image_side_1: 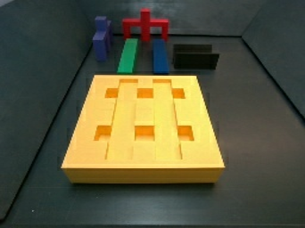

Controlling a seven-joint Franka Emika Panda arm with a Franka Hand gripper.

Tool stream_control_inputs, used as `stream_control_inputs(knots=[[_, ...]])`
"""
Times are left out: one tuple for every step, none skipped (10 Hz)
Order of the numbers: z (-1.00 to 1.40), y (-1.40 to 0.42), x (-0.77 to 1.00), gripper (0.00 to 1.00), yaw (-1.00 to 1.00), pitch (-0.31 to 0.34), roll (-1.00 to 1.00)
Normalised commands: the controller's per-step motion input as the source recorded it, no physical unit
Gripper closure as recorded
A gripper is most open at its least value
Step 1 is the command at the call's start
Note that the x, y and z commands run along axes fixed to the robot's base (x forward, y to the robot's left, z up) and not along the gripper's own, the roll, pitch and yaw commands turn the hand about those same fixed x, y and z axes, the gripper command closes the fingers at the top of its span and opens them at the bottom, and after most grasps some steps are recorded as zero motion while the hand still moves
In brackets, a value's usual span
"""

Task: Pick up the green object. Move up. Move to above the board. Insert the green object.
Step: Pick up the green object.

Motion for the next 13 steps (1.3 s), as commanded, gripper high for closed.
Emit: stream_control_inputs(knots=[[-0.19,-0.04,0.05,0.0,0.0,-0.054,-0.02],[-0.02,0.0,0.0,0.0,0.0,0.0,-0.03],[-0.02,0.0,0.06,0.0,0.0,0.0,-0.06],[-0.25,-0.23,-0.06,0.0,-0.05,-0.139,-0.11],[-0.3,-0.55,-0.27,0.0,0.0,-0.243,-0.26],[-0.29,-0.77,-0.49,0.0,-0.15,-0.311,-0.23],[-0.42,-0.67,-0.53,0.0,-0.14,-0.293,-0.16],[-0.62,-0.37,-0.41,0.0,0.04,-0.23,-0.07],[-0.89,-0.21,-0.32,0.0,0.08,-0.181,0.04],[-1.0,0.01,-0.01,0.0,0.0,-0.014,0.15],[-1.0,0.01,-0.03,0.0,0.0,0.0,0.17],[-0.72,0.0,0.03,0.0,0.0,0.1,0.24],[-0.59,0.0,0.0,0.0,0.0,0.171,0.23]])
